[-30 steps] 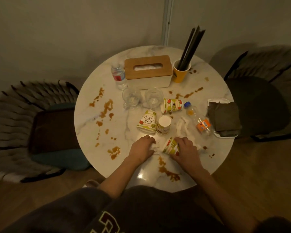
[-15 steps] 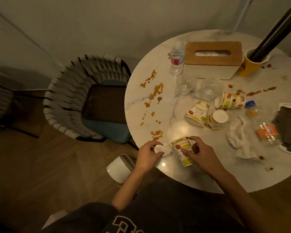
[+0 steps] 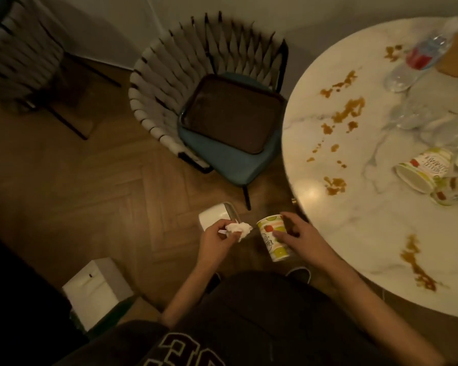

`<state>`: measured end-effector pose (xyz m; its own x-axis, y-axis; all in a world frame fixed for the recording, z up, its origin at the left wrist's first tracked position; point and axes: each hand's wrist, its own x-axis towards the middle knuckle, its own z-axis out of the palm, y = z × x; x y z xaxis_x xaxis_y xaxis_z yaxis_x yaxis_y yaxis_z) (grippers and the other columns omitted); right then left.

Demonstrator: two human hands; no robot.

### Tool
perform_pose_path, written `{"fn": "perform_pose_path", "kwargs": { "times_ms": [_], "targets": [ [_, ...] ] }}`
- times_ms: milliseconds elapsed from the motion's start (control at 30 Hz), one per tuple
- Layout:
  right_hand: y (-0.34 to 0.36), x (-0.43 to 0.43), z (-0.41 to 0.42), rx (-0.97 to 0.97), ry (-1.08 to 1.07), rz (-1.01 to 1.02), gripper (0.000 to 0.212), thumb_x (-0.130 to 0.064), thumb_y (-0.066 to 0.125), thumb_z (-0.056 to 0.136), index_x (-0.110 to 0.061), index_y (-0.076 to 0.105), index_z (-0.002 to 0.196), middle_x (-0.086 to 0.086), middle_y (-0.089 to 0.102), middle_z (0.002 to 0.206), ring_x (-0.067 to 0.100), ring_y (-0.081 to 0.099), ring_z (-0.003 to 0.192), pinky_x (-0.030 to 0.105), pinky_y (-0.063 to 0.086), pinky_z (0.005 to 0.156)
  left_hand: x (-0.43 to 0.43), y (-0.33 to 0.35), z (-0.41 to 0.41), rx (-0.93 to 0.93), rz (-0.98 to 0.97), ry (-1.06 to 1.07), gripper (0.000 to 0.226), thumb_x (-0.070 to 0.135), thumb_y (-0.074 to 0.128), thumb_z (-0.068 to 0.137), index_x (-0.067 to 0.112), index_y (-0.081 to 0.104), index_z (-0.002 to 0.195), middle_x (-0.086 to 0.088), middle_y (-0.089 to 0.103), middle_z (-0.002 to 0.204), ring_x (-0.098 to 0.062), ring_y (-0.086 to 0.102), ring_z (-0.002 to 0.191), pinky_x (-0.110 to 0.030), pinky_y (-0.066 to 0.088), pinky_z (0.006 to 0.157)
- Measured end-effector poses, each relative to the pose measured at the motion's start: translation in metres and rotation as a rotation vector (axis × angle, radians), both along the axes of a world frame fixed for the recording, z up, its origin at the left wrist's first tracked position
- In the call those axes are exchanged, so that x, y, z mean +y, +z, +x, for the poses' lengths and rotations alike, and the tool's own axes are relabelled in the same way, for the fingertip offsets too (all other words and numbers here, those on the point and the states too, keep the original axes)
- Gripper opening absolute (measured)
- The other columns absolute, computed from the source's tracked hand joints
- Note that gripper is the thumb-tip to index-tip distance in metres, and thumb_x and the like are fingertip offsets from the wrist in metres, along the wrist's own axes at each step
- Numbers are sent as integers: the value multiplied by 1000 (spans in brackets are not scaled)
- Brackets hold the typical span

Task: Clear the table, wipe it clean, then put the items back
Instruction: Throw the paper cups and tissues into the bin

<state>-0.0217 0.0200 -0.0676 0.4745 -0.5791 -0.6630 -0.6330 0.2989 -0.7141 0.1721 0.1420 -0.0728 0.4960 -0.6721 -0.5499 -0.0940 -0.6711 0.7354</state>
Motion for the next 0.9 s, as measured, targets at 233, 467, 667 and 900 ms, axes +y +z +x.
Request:
{"fn": "perform_pose_path", "kwargs": {
  "times_ms": [233, 467, 667, 900],
  "targets": [
    [-73, 61, 82, 114, -58, 138, 64, -36, 70, 86, -32, 39, 142, 5, 62, 120, 15, 69, 91, 25, 59, 68, 68, -51, 73, 125, 57, -2, 21, 18, 67, 88, 26, 61, 107, 15, 62, 94, -1, 61, 86, -15, 52, 68],
    [-176, 79, 124, 246, -109, 327, 42, -26, 71, 87, -10, 51, 120, -1, 66, 96, 16, 69, 81, 30, 60, 66, 97, -146, 115, 185, 189, 49, 28, 19, 67, 89, 18, 61, 116, 9, 61, 98, -13, 65, 88, -30, 59, 62],
    [-286, 83, 142, 302, -115, 280, 23, -35, 64, 92, -14, 64, 102, 2, 71, 88, 13, 65, 67, 24, 52, 59, 97, -254, 119, 165, 225, 5, 28, 20, 67, 89, 18, 62, 116, 5, 62, 100, -13, 64, 87, -23, 54, 59],
    [-381, 98, 156, 332, -262, 324, 37, -42, 58, 95, -5, 64, 96, 17, 72, 83, 23, 66, 62, 29, 53, 53, 111, -341, 108, 49, 223, -49, 25, 21, 70, 85, 16, 66, 109, 5, 66, 92, -12, 65, 83, -27, 55, 70]
  ]
}}
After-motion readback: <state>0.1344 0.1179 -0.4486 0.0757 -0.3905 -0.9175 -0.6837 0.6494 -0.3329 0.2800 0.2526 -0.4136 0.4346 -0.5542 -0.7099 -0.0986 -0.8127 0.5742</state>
